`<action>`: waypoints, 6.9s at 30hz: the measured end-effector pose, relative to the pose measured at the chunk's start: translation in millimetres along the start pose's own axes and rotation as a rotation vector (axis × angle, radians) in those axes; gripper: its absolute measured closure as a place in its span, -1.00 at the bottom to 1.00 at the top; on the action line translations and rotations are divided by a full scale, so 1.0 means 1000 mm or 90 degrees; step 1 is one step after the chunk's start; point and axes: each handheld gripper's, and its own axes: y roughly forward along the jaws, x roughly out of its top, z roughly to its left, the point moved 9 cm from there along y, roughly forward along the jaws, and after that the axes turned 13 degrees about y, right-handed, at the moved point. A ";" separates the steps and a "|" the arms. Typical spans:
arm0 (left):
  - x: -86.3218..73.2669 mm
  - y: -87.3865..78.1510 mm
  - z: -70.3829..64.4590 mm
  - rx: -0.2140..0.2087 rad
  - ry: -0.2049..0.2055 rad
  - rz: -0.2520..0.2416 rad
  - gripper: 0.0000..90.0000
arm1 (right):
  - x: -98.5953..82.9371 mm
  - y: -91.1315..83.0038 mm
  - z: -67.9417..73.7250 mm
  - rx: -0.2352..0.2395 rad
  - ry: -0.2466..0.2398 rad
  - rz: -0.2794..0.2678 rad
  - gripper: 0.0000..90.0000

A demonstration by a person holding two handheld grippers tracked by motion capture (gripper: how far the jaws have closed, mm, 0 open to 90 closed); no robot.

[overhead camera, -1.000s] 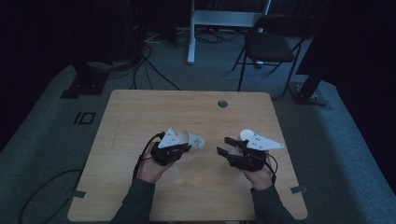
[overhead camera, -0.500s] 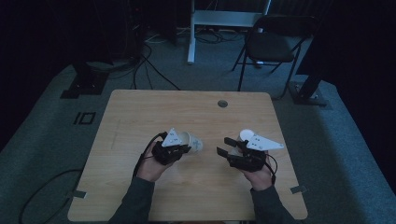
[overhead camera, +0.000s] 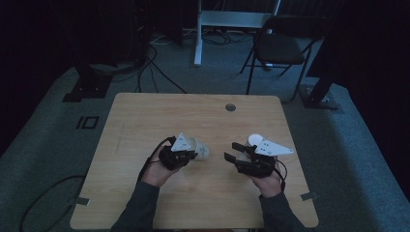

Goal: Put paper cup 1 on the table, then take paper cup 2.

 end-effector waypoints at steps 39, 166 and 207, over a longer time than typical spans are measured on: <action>-0.024 0.008 0.009 0.025 0.010 0.117 0.94 | 0.000 0.000 0.001 0.001 0.001 -0.002 0.03; 0.026 -0.001 -0.015 -0.028 -0.078 -0.150 0.26 | 0.046 -0.063 -0.038 -0.170 -0.056 -0.009 -0.46; 0.030 -0.003 -0.015 -0.017 -0.080 -0.172 0.21 | 0.005 -0.031 -0.078 -0.219 -0.007 0.082 -0.34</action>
